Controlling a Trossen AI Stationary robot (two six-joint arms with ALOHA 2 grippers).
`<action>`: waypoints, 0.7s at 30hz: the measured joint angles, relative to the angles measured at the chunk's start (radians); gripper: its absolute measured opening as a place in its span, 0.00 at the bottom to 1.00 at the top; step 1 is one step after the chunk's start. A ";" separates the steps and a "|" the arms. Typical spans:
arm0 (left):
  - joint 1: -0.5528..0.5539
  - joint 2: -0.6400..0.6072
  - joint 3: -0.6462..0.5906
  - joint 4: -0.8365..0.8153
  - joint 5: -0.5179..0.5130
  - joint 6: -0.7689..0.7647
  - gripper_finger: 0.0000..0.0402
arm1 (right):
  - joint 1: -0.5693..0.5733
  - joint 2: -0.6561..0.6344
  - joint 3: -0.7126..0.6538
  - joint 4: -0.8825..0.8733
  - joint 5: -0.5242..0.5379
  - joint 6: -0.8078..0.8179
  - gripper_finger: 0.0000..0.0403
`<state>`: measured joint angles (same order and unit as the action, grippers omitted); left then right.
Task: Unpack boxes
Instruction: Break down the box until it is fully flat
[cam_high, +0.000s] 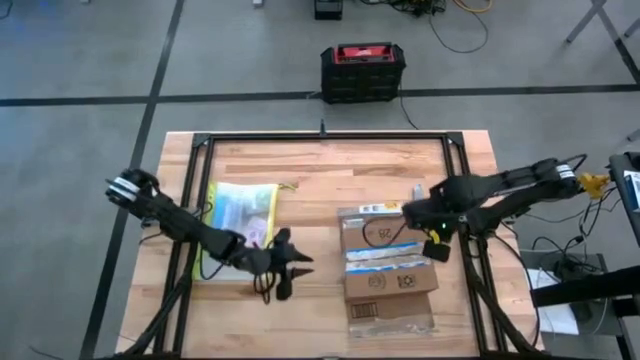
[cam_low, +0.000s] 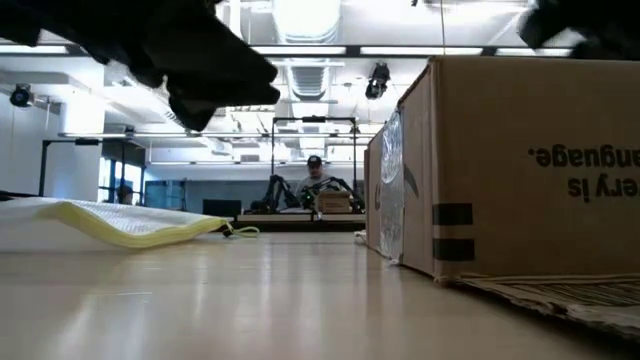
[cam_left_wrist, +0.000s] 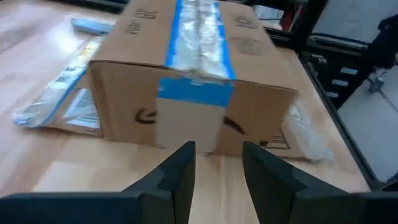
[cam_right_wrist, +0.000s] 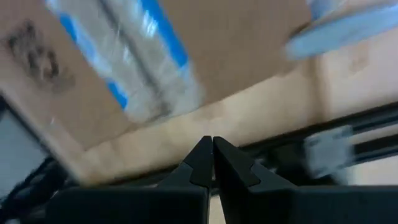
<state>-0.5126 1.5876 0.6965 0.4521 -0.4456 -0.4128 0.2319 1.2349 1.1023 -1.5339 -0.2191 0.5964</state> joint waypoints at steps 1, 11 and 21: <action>-0.015 0.022 0.015 -0.019 -0.002 -0.011 0.29 | 0.019 0.001 -0.037 -0.026 0.000 0.024 0.00; -0.067 0.090 0.040 -0.087 -0.016 -0.120 0.32 | 0.132 0.030 -0.212 0.452 -0.066 0.118 0.00; -0.055 -0.005 0.036 -0.276 -0.018 -0.177 0.31 | 0.017 0.046 -0.117 0.411 0.252 0.128 0.00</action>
<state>-0.5672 1.5822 0.7327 0.1765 -0.4634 -0.5900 0.2485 1.2813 0.9855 -1.1229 0.0327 0.7244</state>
